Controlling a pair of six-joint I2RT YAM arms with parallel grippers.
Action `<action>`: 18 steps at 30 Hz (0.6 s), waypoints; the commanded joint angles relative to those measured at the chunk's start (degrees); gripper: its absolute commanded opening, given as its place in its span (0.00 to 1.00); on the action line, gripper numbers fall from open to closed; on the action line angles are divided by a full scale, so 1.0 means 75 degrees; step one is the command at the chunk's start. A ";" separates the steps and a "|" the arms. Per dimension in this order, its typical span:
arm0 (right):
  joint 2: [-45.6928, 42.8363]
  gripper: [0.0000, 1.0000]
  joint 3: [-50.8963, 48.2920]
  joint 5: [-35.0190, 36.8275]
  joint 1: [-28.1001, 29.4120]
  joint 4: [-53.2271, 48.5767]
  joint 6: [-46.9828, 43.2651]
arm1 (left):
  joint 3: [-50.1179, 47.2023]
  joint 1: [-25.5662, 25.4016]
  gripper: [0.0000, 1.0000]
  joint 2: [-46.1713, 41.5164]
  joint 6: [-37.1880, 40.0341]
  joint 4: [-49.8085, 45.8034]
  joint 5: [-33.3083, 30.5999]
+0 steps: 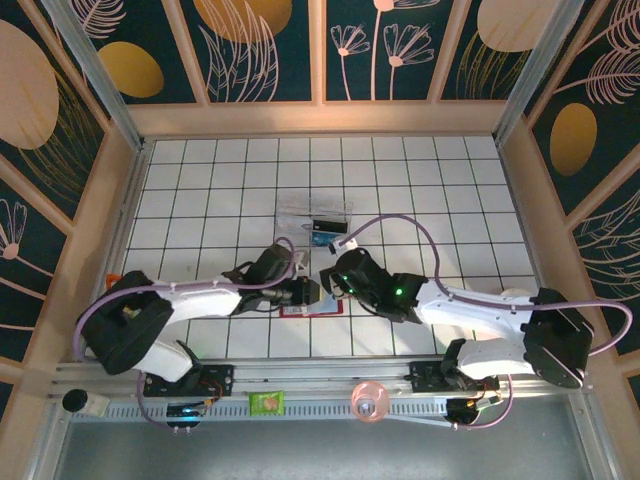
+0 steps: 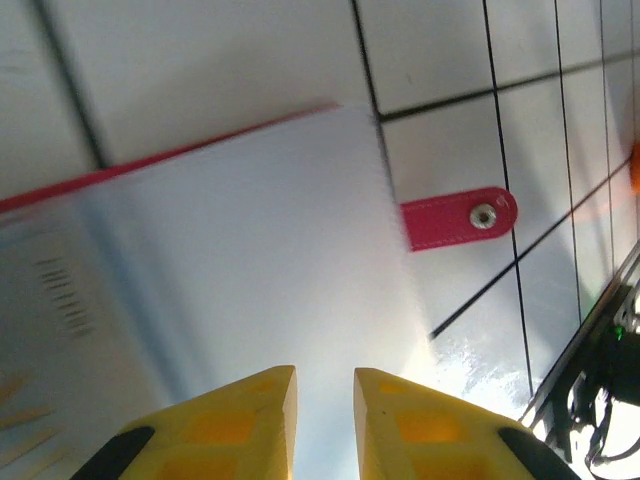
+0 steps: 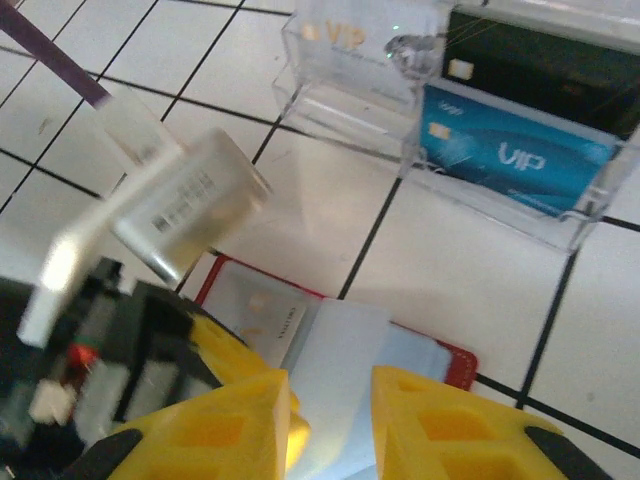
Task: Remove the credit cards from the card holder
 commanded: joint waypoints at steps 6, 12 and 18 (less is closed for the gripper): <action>-0.0369 0.23 -0.0334 0.0595 -0.0052 -0.0425 0.0564 | 0.0638 -0.0354 0.22 0.1267 0.0388 -0.0152 0.0604; -0.0248 0.22 -0.0298 0.0527 -0.0061 -0.0424 0.0570 | 0.0583 -0.0348 0.32 0.0877 0.0397 -0.0137 0.0316; -0.0036 0.20 -0.0189 -0.0171 -0.0219 -0.0163 0.0390 | 0.0142 -0.0225 0.29 -0.0941 0.0217 -0.0452 -0.1174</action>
